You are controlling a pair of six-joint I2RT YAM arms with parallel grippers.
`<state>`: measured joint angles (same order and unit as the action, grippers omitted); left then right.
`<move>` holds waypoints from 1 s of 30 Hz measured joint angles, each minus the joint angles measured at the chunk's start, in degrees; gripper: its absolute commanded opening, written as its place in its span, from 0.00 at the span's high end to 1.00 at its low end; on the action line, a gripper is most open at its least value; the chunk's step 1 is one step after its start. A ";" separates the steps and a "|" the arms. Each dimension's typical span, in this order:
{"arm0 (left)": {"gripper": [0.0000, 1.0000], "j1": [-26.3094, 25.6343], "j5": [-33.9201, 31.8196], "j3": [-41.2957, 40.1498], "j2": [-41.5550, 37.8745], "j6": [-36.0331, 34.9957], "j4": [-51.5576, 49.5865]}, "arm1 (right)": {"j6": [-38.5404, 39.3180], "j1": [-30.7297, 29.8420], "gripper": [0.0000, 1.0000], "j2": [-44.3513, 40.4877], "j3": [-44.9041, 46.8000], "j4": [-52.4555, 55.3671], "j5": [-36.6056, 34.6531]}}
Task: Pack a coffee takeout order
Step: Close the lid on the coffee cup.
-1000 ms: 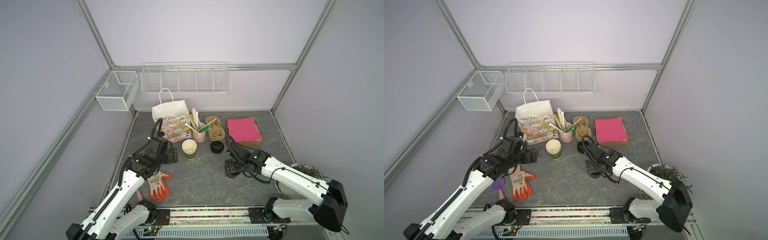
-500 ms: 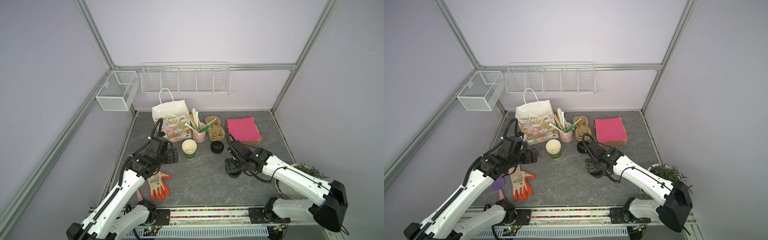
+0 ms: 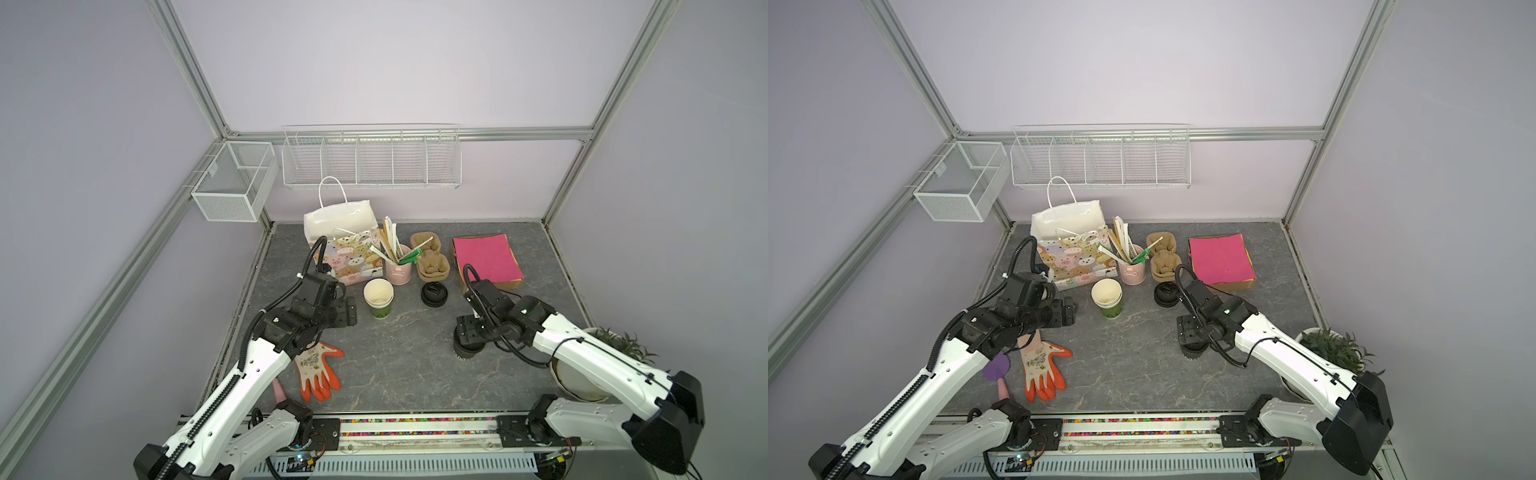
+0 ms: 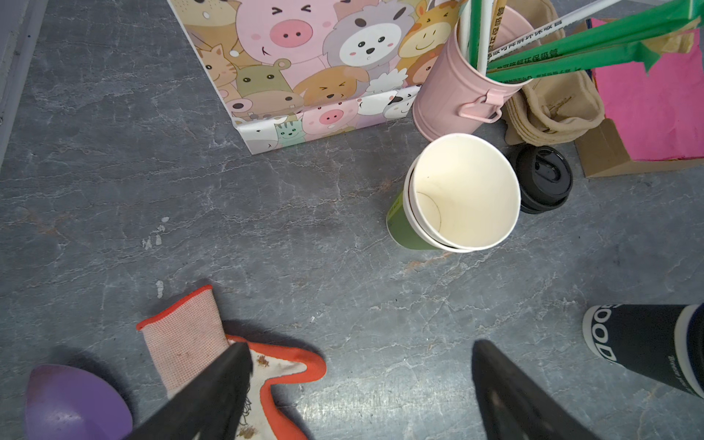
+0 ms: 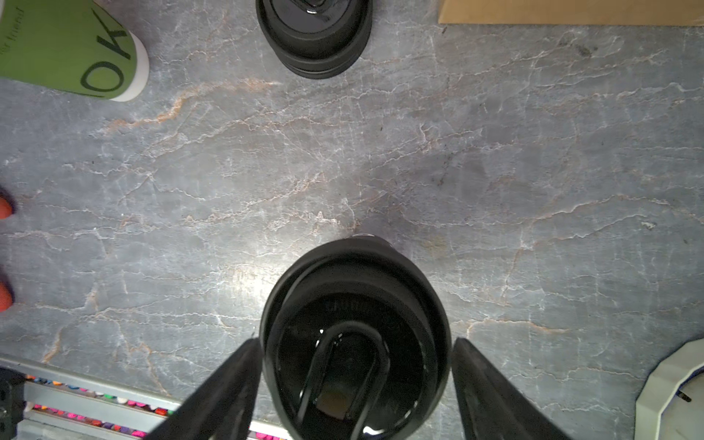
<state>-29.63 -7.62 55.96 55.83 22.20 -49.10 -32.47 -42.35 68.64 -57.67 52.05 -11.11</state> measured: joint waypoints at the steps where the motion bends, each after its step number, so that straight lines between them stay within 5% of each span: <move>1: 0.09 0.00 0.00 0.00 0.00 0.00 0.00 | 0.00 0.15 0.21 -0.22 -0.17 0.17 0.07; 16: 0.09 0.00 0.04 0.00 0.33 -0.02 0.00 | -0.83 -1.05 0.64 -8.37 2.58 1.55 3.93; 30: 0.09 0.00 0.04 0.00 0.96 -0.02 0.00 | -2.36 -1.27 0.77 -3.28 4.31 -2.60 4.92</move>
<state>-29.63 -7.57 55.96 56.80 22.17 -49.10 -34.83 -43.62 65.36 -53.36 49.45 -6.20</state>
